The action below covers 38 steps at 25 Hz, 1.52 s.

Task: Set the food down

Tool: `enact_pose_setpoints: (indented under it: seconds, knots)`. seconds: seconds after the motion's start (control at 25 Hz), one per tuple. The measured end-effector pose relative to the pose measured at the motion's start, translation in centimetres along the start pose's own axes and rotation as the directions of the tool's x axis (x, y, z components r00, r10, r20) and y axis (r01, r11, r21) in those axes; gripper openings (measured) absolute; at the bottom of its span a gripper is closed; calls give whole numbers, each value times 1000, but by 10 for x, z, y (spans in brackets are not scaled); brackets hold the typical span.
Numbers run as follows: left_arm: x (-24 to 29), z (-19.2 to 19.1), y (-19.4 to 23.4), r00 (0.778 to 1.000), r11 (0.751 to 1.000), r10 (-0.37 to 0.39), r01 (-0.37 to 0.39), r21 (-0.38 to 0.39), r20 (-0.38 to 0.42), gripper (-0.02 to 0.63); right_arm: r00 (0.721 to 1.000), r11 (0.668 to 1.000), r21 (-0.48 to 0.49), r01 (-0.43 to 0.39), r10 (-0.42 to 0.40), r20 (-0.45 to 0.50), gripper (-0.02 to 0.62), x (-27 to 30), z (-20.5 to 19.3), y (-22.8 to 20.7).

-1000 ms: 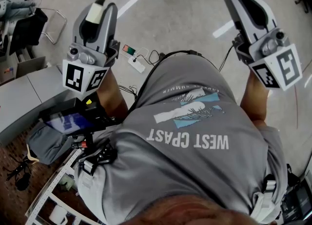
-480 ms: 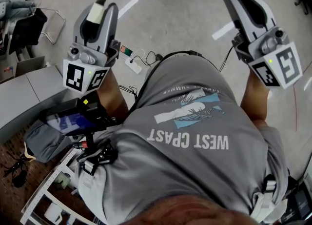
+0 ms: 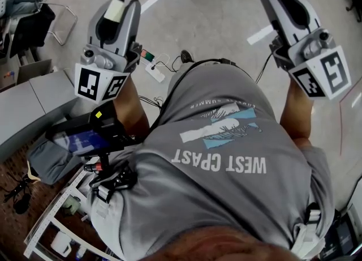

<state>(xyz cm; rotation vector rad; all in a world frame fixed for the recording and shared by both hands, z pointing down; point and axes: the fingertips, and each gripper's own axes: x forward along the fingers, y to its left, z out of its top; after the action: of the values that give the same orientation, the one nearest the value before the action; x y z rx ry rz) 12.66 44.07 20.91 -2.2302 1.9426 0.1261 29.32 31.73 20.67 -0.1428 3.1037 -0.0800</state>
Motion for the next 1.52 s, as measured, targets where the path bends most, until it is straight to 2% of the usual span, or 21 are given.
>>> enact_pose_setpoints:
  seconds: [0.48,0.72,1.0,1.32,1.52]
  knots:
    - [18,-8,72,998,998,-70,70,0,7,110,998,998,4,63,-63,13,8,68,-4,-13]
    - [24,-25,97,992,992,-127,127,-4,20,110,994,994,-23,104,-103,23,8,95,-15,-15]
    - [62,-84,107,987,987,-159,159,-31,-1,110,991,991,2,134,-134,7,8,102,-63,-59]
    - [105,-94,101,990,989,-142,141,-40,-24,110,994,994,28,108,-109,4,8,101,-63,-105]
    - [139,-84,99,993,993,-116,115,-40,-25,110,997,997,25,71,-71,5,8,105,-42,-137]
